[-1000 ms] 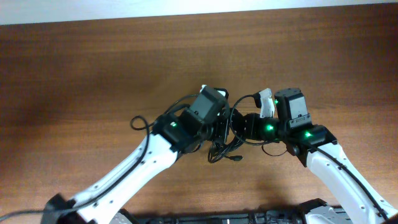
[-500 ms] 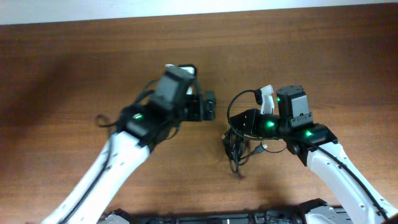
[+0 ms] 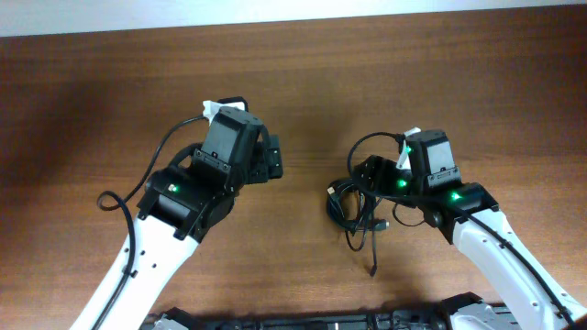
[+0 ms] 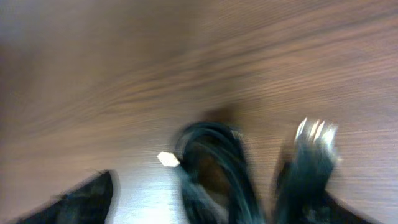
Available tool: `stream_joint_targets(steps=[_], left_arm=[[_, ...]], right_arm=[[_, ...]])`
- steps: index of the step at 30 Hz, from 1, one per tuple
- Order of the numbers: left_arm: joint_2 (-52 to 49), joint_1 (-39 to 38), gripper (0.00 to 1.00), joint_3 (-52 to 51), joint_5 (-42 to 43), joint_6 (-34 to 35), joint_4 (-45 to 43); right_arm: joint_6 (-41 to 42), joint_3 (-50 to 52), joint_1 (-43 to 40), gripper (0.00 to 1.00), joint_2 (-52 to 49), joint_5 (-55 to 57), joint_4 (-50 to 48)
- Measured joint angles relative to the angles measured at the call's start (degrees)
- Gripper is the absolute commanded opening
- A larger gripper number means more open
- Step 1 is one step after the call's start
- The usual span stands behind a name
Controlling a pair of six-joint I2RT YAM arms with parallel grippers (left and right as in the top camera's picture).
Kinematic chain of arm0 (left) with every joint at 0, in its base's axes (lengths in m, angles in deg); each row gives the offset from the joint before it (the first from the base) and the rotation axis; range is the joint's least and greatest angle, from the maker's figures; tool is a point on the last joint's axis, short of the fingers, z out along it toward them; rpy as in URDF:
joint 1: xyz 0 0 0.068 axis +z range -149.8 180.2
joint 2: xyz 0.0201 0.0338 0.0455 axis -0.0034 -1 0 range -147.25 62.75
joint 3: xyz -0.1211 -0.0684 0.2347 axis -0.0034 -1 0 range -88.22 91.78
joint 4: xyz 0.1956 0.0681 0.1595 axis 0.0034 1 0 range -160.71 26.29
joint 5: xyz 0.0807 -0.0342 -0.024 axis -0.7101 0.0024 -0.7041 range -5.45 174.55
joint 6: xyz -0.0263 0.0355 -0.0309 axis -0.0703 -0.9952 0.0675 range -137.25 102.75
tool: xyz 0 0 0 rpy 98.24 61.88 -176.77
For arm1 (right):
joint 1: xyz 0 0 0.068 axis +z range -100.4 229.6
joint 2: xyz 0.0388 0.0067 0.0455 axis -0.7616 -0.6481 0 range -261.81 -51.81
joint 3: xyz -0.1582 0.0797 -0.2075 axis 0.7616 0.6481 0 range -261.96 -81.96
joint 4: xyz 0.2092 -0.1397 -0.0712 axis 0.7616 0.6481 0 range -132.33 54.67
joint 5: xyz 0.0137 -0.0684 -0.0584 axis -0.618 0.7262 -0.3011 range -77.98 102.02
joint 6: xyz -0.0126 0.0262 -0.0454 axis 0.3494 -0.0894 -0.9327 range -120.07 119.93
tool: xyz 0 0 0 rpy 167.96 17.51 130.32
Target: Untangle cables
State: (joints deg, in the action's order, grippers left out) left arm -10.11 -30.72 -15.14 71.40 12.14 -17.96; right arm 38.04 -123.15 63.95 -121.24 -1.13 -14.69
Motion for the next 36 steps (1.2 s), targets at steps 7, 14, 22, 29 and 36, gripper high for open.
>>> stream_joint_targets(steps=[7,14,22,29,36], left_arm=[[-2.58,0.04,0.99,0.0,7.19,0.0,-0.11],[-17.25,-1.36,0.94,0.0,25.79,1.95,-0.55],[-27.54,-16.31,0.66,0.0,30.58,3.26,-15.39],[-35.89,-17.57,0.57,0.0,24.55,4.94,-19.12],[-41.07,-18.67,0.0,0.0,22.88,10.4,-25.22]], right_arm=[[5.95,-2.93,-5.09,0.99,0.0,14.91,13.68],[7.48,-7.98,-13.33,0.99,0.07,12.13,20.24],[4.9,-8.11,-13.33,0.98,0.07,8.2,21.49],[4.26,-8.11,-13.33,0.99,0.07,7.63,21.66],[4.07,-8.11,-13.33,0.99,0.07,3.5,21.62]])
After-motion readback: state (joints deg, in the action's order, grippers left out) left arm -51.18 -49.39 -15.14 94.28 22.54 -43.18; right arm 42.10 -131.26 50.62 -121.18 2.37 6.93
